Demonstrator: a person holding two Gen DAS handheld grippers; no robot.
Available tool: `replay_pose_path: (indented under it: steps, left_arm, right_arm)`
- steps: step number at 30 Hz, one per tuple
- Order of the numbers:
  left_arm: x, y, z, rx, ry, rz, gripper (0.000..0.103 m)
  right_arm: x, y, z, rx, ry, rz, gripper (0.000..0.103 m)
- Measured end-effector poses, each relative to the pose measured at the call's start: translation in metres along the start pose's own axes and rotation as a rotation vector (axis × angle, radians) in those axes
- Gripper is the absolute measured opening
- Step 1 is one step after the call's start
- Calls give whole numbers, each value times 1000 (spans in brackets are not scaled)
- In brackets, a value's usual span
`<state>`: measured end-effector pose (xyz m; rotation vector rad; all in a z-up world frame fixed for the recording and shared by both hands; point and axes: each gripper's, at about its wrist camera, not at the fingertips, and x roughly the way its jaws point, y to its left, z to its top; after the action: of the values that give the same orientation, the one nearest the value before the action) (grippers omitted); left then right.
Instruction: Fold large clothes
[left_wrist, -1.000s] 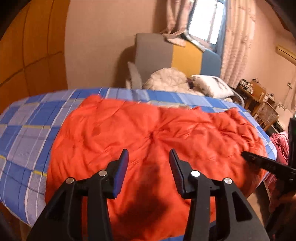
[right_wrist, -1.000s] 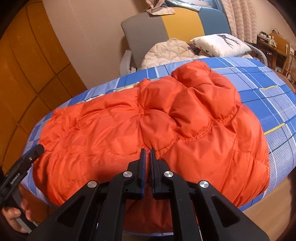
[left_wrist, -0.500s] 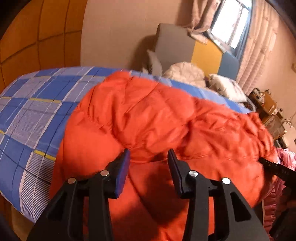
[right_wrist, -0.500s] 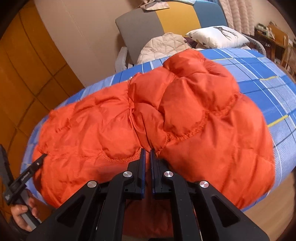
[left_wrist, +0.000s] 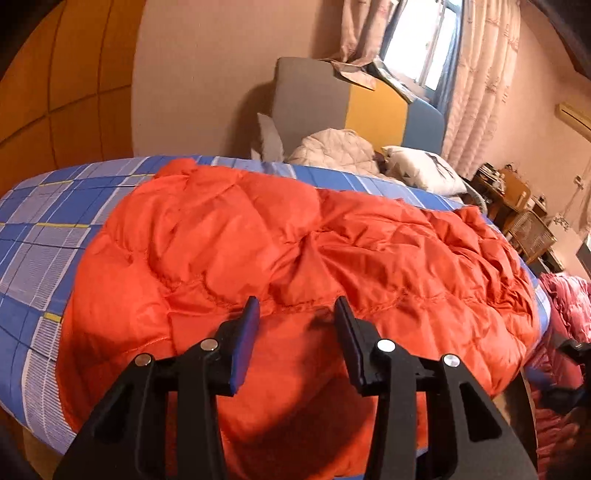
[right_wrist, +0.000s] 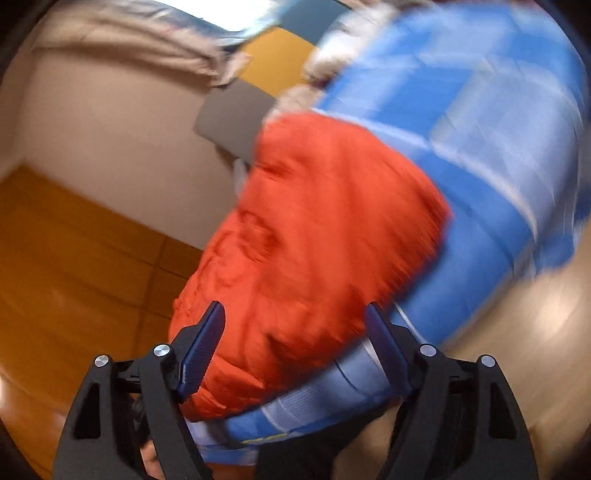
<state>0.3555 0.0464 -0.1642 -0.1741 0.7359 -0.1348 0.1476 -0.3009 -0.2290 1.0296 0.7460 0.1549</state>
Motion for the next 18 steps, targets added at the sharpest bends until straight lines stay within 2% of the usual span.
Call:
replay_pose_path:
  steps: [3,6,7,13,14,16,17,18]
  left_arm:
    - [8,-3,-2,2,28,-20,41]
    - [16,-2,-6,-3,48,-25,41]
    - [18,-1,-7,-7,53,-28,41]
    - [30,-4,-12,-2,71,-51,41]
    - [32,-6,-13,2,75,-57,41]
    - [36,-7,-14,4,77,-64,41]
    - [37,-8,-13,2,80,-69,41]
    - [39,-9,-13,-4,85,-82,41]
  right_arm:
    - [16,-17,2,114,9,79,77]
    - [32,-22,3,169,-5,105,78]
    - [34,-22,5,177,-12,117,81]
    - [61,-20,12,164,-21,55,85]
    - [64,-17,13,149,-21,42,82]
    - [61,-12,20,116,-26,11,55]
    - [58,-10,24,110,-29,12,48]
    - [55,-6,28,89,-34,9,37]
